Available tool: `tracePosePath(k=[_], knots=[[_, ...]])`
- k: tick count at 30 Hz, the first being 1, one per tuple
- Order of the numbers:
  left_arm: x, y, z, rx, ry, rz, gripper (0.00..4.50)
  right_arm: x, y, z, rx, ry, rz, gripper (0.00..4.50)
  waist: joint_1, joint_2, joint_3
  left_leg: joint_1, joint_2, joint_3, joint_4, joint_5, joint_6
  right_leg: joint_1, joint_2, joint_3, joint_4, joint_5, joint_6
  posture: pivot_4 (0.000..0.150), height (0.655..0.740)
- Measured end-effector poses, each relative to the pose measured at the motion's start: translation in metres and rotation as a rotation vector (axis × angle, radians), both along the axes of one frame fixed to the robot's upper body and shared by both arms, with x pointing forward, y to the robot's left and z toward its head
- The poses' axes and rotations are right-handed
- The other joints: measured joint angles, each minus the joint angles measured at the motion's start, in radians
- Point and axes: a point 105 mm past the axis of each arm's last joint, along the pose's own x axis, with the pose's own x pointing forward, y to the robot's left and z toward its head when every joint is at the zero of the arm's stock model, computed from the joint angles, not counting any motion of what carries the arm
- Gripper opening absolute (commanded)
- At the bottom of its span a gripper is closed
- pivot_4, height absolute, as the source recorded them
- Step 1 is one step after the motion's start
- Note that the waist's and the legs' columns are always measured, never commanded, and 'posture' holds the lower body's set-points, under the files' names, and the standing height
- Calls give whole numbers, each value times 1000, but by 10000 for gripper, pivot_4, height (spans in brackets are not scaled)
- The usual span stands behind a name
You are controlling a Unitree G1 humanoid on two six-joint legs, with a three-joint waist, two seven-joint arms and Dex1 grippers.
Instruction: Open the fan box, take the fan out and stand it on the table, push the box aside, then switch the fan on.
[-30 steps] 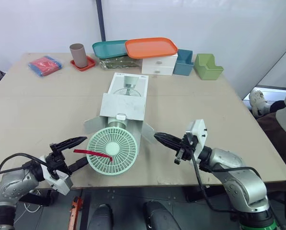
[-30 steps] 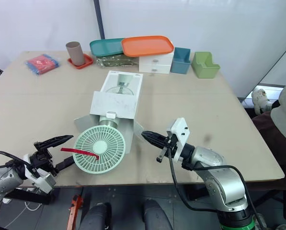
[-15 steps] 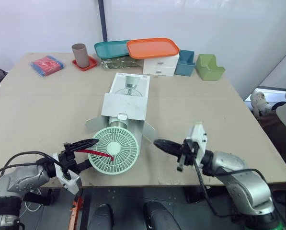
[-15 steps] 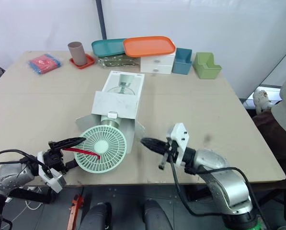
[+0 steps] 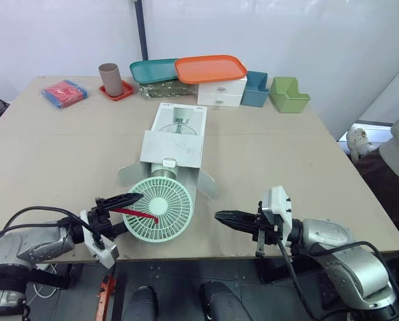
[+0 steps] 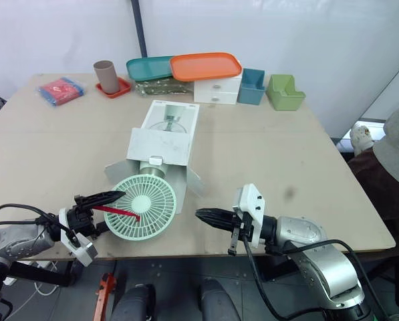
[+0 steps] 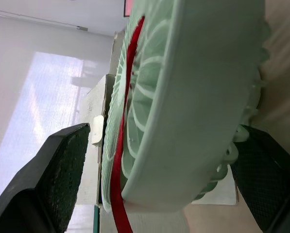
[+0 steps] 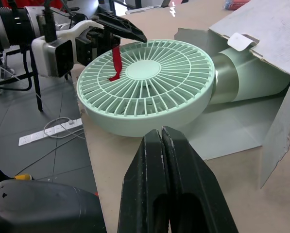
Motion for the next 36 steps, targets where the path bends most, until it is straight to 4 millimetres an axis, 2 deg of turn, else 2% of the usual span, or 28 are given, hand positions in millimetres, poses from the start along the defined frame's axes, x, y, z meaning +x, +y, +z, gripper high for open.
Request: tracePosePath(k=[8, 11, 14, 24, 26, 28, 36], knots=[[3, 3, 2, -2, -48, 1, 44727, -2, 4, -3, -13, -9, 14, 0, 0, 0, 0, 0, 0, 1, 0, 0, 0, 0, 0, 0, 0, 0, 1, 1500, 7400], [3, 0, 4, -15, -58, -19, 37396, -1, 4, -4, -22, -21, 12, 0, 1, 0, 0, 0, 0, 1, 0, 0, 0, 0, -1, 0, 0, 0, 1, 1500, 7400], [0, -7, 0, -28, -52, -49, 26858, -2, 4, -6, -28, -26, 14, 0, 1, 0, 0, 0, 0, 2, 0, 0, 0, 0, -1, 0, 0, 0, 1, 1500, 7400], [0, -4, -2, 3, -78, -48, 26858, 0, 4, -11, -37, -29, 21, 0, 1, -1, 0, 1, 1, 4, 0, 0, 0, 0, -1, 0, 0, 0, 1, 1500, 7400], [-1, -6, -2, -4, -80, -54, 22164, -1, 6, -13, -39, -20, 29, 0, 1, -1, 0, 1, 1, 4, 0, 0, 0, 0, -1, 0, 0, 0, 1, 1500, 7400], [-1, -7, 0, -14, -90, -58, 20505, -1, 6, -13, -38, -24, 30, 0, 1, -1, 0, 1, 1, 5, 0, 0, 0, 0, -2, 0, 0, 0, 1, 1500, 7400], [-2, -8, 1, 16, -119, -63, 20388, -1, 7, -12, -34, -35, 33, 0, 2, -1, 0, 1, 1, 6, 0, 0, 0, 0, -2, 0, 0, 0, 1, 1500, 7400]])
